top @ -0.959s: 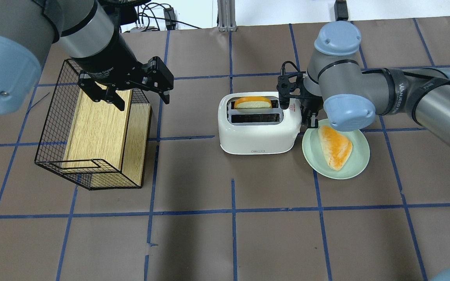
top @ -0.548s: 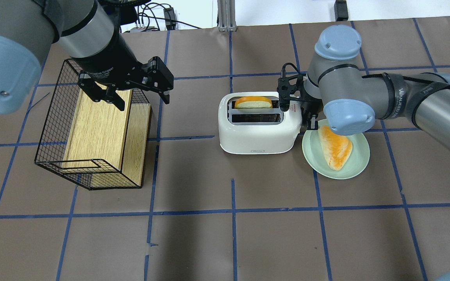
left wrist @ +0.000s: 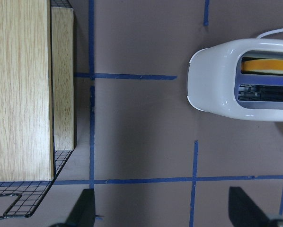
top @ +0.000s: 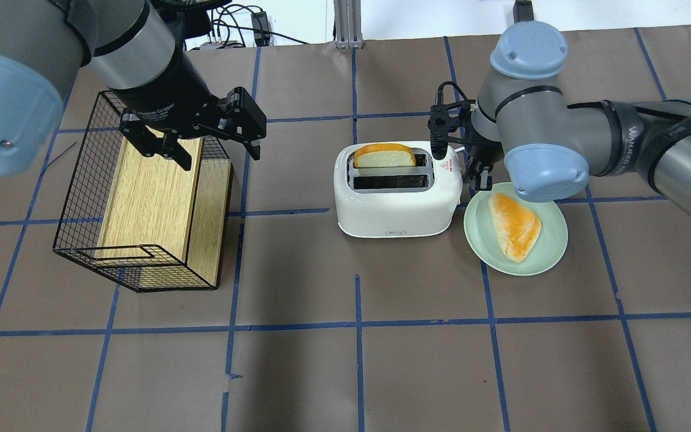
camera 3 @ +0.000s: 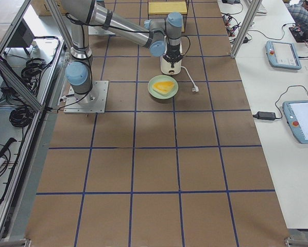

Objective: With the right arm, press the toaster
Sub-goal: 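Lift the right gripper up off the toaster lever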

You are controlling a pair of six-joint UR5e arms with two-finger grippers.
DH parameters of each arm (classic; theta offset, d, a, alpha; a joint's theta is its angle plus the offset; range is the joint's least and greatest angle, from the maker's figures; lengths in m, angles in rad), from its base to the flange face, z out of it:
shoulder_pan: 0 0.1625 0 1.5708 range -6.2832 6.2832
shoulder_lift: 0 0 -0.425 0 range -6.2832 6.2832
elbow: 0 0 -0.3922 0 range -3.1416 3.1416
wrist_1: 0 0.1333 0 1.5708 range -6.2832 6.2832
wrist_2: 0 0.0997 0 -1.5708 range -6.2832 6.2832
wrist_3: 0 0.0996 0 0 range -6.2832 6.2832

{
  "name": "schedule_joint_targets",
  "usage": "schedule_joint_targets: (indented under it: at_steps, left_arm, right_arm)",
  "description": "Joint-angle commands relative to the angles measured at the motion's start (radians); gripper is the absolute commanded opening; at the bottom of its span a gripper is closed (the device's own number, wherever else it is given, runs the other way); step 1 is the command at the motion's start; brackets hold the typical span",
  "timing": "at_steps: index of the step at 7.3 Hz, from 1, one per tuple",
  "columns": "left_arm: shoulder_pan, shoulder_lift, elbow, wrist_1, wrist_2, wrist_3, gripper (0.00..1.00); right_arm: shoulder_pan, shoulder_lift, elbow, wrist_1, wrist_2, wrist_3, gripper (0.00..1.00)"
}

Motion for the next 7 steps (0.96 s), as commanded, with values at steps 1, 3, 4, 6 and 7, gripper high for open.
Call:
schedule_joint_targets:
  at_steps: [1, 3, 4, 6, 7]
  left_arm:
    - [0.0, 0.0, 0.002, 0.0, 0.0, 0.0, 1.0]
    - [0.0, 0.0, 0.0, 0.0, 0.0, 0.0, 1.0]
    - [0.0, 0.0, 0.0, 0.0, 0.0, 0.0, 1.0]
    - [0.0, 0.0, 0.0, 0.0, 0.0, 0.0, 1.0]
    - [0.0, 0.0, 0.0, 0.0, 0.0, 0.0, 1.0]
  right_arm:
    - [0.004, -0.059, -0.119, 0.161, 0.002, 0.203, 0.08]
    - [0.004, -0.06, -0.262, 0.334, 0.006, 0.471, 0.1]
    - [0.006, -0.06, -0.301, 0.421, 0.006, 0.637, 0.11]
    - [0.007, -0.098, -0.32, 0.47, 0.011, 1.039, 0.17]
    - [-0.002, -0.104, -0.323, 0.486, 0.011, 1.12, 0.19]
